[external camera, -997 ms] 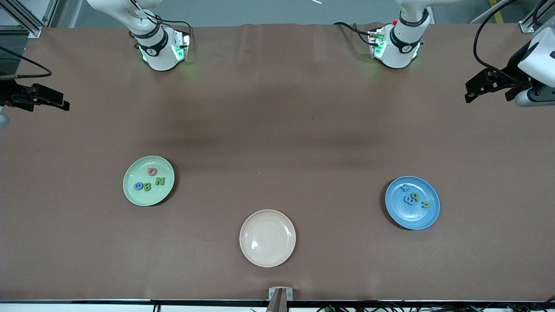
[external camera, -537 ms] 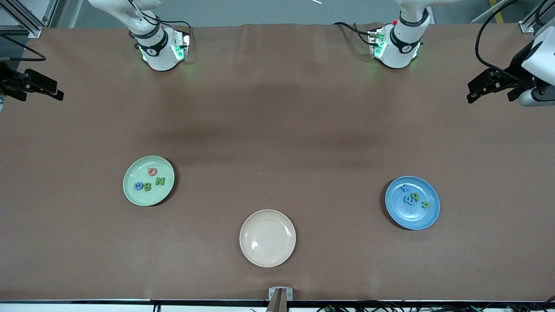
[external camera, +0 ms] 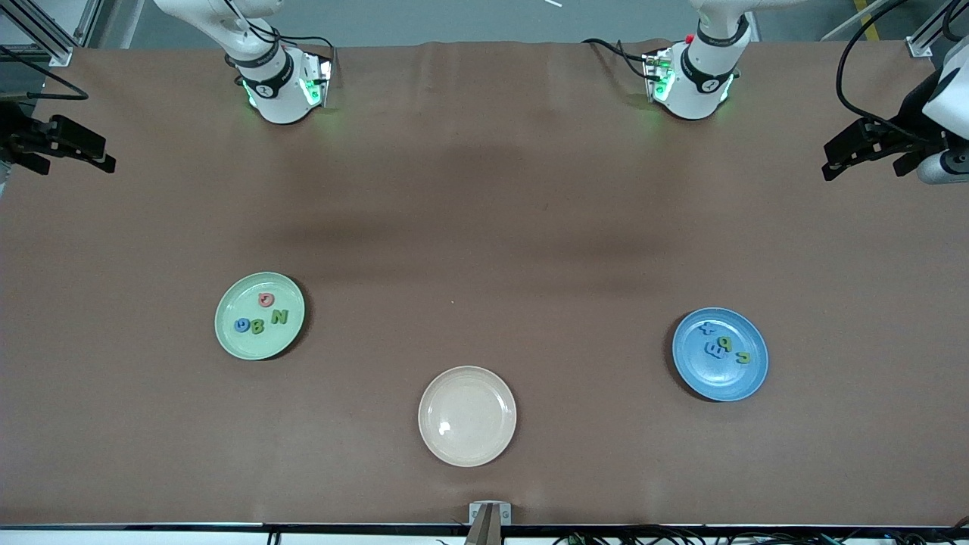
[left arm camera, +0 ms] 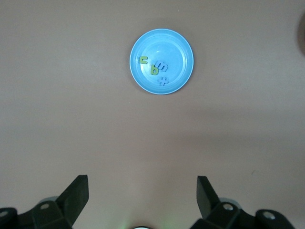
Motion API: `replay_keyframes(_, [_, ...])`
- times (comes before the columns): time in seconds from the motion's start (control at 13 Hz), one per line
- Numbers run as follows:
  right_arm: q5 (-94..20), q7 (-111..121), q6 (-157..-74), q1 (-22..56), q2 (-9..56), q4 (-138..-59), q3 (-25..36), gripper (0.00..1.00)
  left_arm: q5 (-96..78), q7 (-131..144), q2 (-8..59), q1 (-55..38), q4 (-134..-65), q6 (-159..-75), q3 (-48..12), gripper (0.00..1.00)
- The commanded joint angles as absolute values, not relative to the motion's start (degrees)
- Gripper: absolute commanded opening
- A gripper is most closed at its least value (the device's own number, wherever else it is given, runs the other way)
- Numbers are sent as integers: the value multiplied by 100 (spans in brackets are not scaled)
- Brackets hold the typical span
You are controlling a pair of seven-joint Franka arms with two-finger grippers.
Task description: Sort upper and lower case letters into plates
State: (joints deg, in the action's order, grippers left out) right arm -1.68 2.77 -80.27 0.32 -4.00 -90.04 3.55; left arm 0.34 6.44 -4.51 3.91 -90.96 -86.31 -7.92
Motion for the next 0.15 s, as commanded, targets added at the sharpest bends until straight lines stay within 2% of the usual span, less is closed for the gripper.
replay_keyframes(0.0, [-53, 220, -8322, 26, -869, -9596, 299, 100, 26, 580, -519, 422, -9062, -8622, -809, 100])
replay_keyframes(0.08, [-35, 246, -8471, 26, -992, -9772, 299, 100, 18, 580, -510, 404, -9062, -8622, -826, 100])
